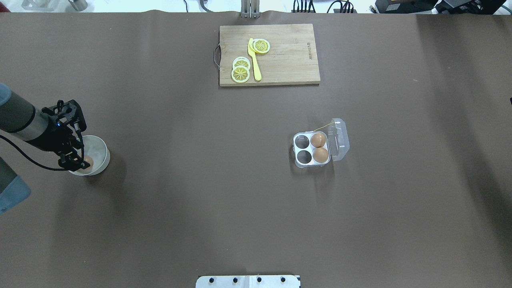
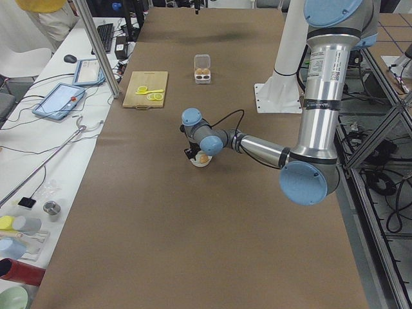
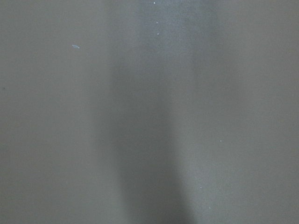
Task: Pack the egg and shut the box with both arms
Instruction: 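Lower the left gripper into the bowl and close on the brown egg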
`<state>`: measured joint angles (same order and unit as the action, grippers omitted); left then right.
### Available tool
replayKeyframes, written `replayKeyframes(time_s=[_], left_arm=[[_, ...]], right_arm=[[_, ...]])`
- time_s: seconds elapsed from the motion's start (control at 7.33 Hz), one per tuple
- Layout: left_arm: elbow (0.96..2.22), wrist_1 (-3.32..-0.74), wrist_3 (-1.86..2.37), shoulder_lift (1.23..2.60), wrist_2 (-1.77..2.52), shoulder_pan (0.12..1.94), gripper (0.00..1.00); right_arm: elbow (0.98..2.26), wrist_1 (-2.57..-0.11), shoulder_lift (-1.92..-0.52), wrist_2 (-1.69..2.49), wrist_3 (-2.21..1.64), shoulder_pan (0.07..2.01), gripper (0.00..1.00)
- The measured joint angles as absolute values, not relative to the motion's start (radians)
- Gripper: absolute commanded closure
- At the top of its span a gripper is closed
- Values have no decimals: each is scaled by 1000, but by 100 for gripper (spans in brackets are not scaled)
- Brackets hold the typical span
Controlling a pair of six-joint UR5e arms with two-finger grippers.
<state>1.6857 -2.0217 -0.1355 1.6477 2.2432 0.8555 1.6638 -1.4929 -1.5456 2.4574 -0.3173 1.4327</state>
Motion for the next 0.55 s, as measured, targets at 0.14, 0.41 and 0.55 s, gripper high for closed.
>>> replayKeyframes(time_s=[0.14,0.41,0.55], left_arm=[[1683,-2022,-137,1648,2226,853,24],[1678,-2021,-134,1649,2214,842,26],[1677,-2020,-133,1650,2212,837,32]], right_arm=[[1664,-1494,-1546,2457,-317,1433,0],[1664,-1493,-1546,2457,-318,1433,0],[1663,-1493,-1546,2457,-318,1433,0]])
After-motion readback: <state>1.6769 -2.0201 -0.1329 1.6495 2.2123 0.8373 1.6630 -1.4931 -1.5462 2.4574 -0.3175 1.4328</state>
